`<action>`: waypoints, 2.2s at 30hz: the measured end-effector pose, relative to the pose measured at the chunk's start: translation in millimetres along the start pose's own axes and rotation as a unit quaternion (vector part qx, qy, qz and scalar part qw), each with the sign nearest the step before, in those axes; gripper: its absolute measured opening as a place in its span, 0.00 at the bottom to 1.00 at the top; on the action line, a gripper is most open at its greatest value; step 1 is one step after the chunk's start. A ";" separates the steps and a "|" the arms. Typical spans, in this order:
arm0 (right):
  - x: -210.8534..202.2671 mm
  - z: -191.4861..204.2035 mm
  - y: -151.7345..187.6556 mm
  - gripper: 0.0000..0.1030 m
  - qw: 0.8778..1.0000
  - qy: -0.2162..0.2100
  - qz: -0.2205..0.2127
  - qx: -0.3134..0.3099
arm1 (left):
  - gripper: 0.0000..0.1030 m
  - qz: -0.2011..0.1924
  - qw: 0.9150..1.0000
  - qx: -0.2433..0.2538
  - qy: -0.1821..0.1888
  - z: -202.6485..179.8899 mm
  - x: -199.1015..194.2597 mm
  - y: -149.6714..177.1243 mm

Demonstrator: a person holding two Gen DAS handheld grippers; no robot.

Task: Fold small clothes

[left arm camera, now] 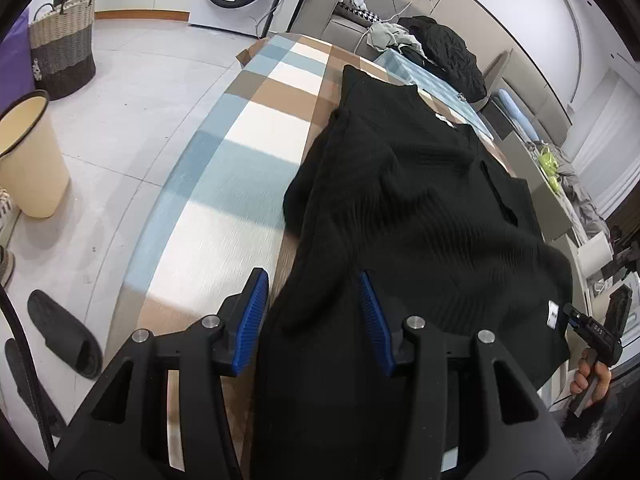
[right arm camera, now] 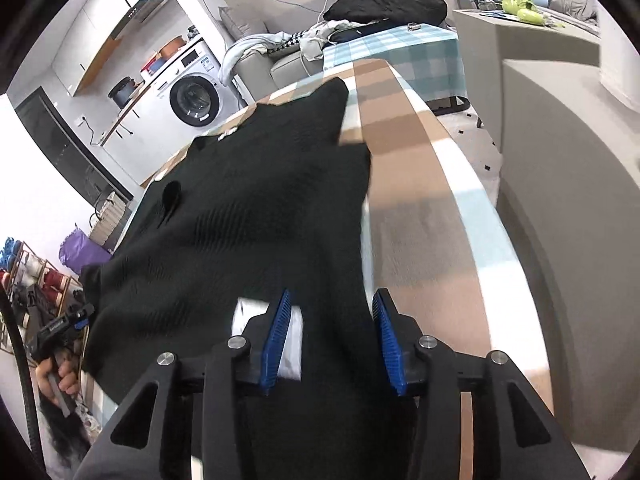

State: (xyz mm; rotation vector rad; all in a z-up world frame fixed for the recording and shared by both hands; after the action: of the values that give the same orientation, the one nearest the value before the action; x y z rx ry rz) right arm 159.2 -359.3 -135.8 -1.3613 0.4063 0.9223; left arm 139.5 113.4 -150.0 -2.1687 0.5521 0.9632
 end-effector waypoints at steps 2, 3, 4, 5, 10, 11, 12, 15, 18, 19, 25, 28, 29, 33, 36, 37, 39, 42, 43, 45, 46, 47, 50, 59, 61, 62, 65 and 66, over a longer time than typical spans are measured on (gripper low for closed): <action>-6.7 -0.1 10.5 0.42 1.000 0.000 0.001 -0.001 | 0.46 0.000 1.000 0.001 0.000 2.8 -5.7 6.3; -9.3 -0.1 14.8 0.43 1.000 0.000 0.001 0.001 | 0.47 0.001 1.000 0.005 -0.002 3.2 -7.5 10.6; -11.7 -0.4 18.6 0.43 1.000 -0.001 0.000 0.003 | 0.47 0.000 1.000 0.013 -0.005 2.9 -8.4 15.2; -13.5 -0.5 20.4 0.43 1.000 -0.001 -0.002 0.003 | 0.47 0.000 1.000 0.018 -0.009 3.1 -8.4 17.4; -15.7 -3.3 16.7 0.43 1.000 -0.002 -0.013 0.002 | 0.47 -0.012 0.998 0.049 -0.032 -1.4 -9.3 24.3; -14.9 -3.3 14.8 0.43 1.000 0.001 -0.014 0.000 | 0.47 -0.014 0.998 0.052 -0.035 -1.8 -8.7 23.7; -13.1 -2.7 12.2 0.43 1.000 0.002 -0.014 -0.003 | 0.47 -0.017 0.998 0.052 -0.036 -2.5 -7.4 22.4; -3.9 -2.1 4.6 0.43 1.000 0.001 -0.014 -0.011 | 0.36 -0.024 0.997 0.054 -0.039 -3.1 -5.6 19.0; -0.8 5.1 0.1 0.07 0.999 0.014 -0.018 -0.043 | 0.06 -0.026 0.998 0.047 -0.031 0.0 -5.7 15.1; -3.9 8.7 0.1 0.05 0.998 0.013 -0.024 -0.052 | 0.04 -0.029 0.999 0.036 -0.019 2.2 -9.9 14.6; -53.3 21.2 8.9 0.04 0.992 -0.020 -0.112 -0.056 | 0.02 -0.071 0.997 0.029 0.031 3.8 -60.0 22.6; -88.9 27.5 19.8 0.04 0.982 -0.053 -0.176 -0.049 | 0.02 -0.097 0.993 0.034 0.050 2.0 -94.6 30.7; -97.4 29.3 21.7 0.04 0.979 -0.062 -0.190 -0.047 | 0.02 -0.106 0.992 0.034 0.055 1.6 -104.5 32.5; -128.3 33.7 21.7 0.04 0.970 -0.061 -0.231 -0.038 | 0.02 -0.140 0.987 0.026 0.075 0.0 -140.3 28.3; -132.0 34.0 8.3 0.04 0.970 -0.052 -0.236 -0.040 | 0.02 -0.158 0.984 0.022 0.085 -7.8 -148.4 9.0; -129.8 34.1 -0.3 0.04 0.970 -0.044 -0.235 -0.042 | 0.02 -0.161 0.983 0.024 0.087 -11.8 -147.7 1.8; -121.0 34.2 -18.3 0.04 0.972 -0.030 -0.228 -0.047 | 0.02 -0.164 0.982 0.033 0.084 -20.8 -140.4 -14.4; -98.5 31.9 -47.4 0.04 0.977 -0.003 -0.209 -0.049 | 0.02 -0.161 0.983 0.037 0.077 -35.1 -117.1 -43.8; -86.8 28.7 -59.4 0.04 0.979 0.002 -0.200 -0.041 | 0.02 -0.158 0.984 0.037 0.078 -39.7 -107.6 -54.1; -63.6 20.7 -78.7 0.04 0.983 0.020 -0.182 -0.026 | 0.02 -0.152 0.986 0.036 0.067 -46.9 -85.6 -73.9; -50.2 16.1 -88.2 0.04 0.985 0.027 -0.172 -0.015 | 0.02 -0.149 0.986 0.035 0.061 -49.8 -73.0 -84.6; -38.1 12.2 -96.5 0.04 0.986 0.035 -0.163 -0.007 | 0.02 -0.145 0.987 0.031 0.054 -51.8 -59.7 -94.4; -3.4 1.1 -115.6 0.04 0.988 0.045 -0.146 0.015 | 0.02 -0.128 0.991 0.019 0.043 -55.7 -22.2 -114.2; 34.5 -28.8 -105.1 0.45 0.992 0.052 -0.093 0.064 | 0.55 -0.060 0.998 0.001 0.005 -33.9 24.2 -104.8; 29.4 -29.5 -88.8 0.46 0.994 0.045 -0.078 0.060 | 0.57 -0.055 0.998 0.009 0.007 -29.0 23.3 -93.4; 29.4 -29.2 -81.7 0.46 0.995 0.036 -0.071 0.060 | 0.57 -0.048 0.999 0.013 0.006 -27.6 24.5 -87.7; 35.8 -21.3 -63.7 0.46 0.997 0.004 -0.048 0.052 | 0.57 -0.020 1.000 0.022 0.004 -25.0 36.4 -71.9; 40.0 -16.4 -59.2 0.46 0.998 -0.001 -0.040 0.043 | 0.57 -0.018 1.000 0.024 0.002 -24.9 40.6 -68.2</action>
State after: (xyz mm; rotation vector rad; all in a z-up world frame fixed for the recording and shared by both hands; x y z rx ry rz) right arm 232.3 -358.4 -129.9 -1.2887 0.3834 0.8307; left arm 218.8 136.8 -140.5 -2.1313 0.5323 0.9176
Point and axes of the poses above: each gripper's, at about its wrist camera, not at the fingertips, and x roughly the way its jaws point, z to its left, y to its underside, the point moved 4 cm from there along x, roughly the way its jaws point, and after that the axes turned 14 degrees about -x, right-handed, at the moved point
